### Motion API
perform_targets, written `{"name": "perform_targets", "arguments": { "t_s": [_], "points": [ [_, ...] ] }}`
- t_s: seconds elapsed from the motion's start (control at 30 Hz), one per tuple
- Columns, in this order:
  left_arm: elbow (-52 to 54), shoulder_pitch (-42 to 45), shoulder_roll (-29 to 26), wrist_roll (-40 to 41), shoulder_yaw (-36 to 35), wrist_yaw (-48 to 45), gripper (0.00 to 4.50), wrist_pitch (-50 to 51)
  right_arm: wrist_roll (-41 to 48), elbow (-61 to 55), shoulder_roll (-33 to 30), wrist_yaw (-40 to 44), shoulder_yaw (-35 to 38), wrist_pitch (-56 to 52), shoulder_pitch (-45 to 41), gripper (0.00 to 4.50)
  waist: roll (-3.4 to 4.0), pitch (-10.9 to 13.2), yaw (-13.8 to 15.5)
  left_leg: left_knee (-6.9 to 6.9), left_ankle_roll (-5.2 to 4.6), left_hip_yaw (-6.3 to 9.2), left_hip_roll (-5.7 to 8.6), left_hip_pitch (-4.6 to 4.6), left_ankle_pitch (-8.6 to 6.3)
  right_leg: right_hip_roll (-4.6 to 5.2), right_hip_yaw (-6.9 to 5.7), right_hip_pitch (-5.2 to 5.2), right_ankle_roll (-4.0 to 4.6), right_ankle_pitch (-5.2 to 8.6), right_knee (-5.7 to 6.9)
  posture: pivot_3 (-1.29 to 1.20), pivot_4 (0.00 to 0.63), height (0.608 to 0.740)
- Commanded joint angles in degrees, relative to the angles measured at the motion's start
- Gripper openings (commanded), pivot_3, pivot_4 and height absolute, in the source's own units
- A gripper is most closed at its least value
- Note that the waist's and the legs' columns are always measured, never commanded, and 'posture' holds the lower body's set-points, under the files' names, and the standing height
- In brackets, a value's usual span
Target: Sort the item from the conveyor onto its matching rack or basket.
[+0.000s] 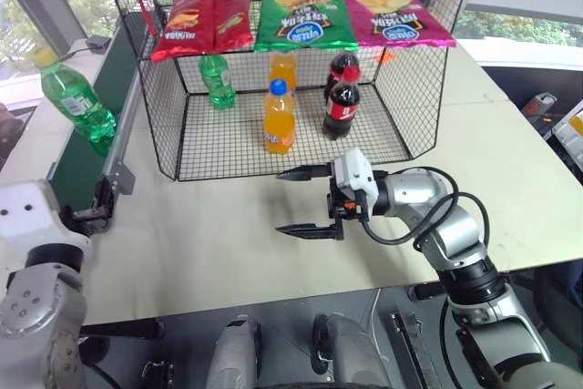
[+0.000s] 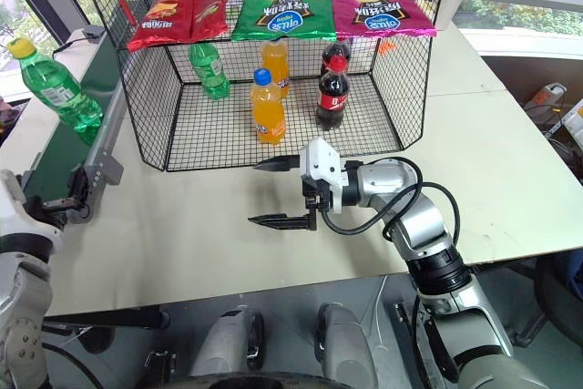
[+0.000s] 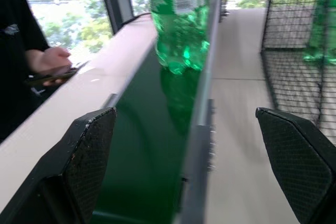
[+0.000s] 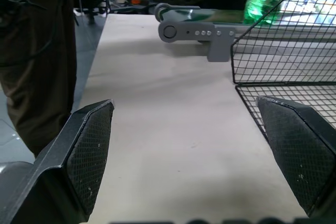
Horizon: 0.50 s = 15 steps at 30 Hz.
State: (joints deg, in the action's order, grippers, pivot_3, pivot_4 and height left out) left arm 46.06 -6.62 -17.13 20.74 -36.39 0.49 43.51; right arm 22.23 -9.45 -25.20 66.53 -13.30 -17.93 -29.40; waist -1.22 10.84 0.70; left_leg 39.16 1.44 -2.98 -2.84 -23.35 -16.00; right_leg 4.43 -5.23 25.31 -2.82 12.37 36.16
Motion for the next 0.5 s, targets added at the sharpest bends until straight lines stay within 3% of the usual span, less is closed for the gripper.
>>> {"name": "perform_targets", "arguments": {
  "t_s": [0.03,0.5],
  "points": [
    [-0.91,0.75,-1.76,-0.02,-2.44,-0.26,4.42,-0.66,-0.74,-2.72,-0.71,-2.26,-0.68,-3.34,-2.18,4.50,0.00,0.00,-0.02,0.00,0.00,-0.01,0.00,0.01,0.00,0.00,0.00,0.00,0.00,0.00,0.00,0.00,0.150,0.740],
    [-7.76,4.02,-5.28,-1.12,-1.17,-1.93,4.42,-3.63,-4.52,0.23,-1.59,-4.29,-2.13,-4.08,-1.90,4.50,0.00,0.00,-0.02,-0.01,0.00,-0.02,0.00,-0.01,0.00,0.02,0.00,0.01,0.00,0.00,-0.02,0.00,0.150,0.740]
  ]
}}
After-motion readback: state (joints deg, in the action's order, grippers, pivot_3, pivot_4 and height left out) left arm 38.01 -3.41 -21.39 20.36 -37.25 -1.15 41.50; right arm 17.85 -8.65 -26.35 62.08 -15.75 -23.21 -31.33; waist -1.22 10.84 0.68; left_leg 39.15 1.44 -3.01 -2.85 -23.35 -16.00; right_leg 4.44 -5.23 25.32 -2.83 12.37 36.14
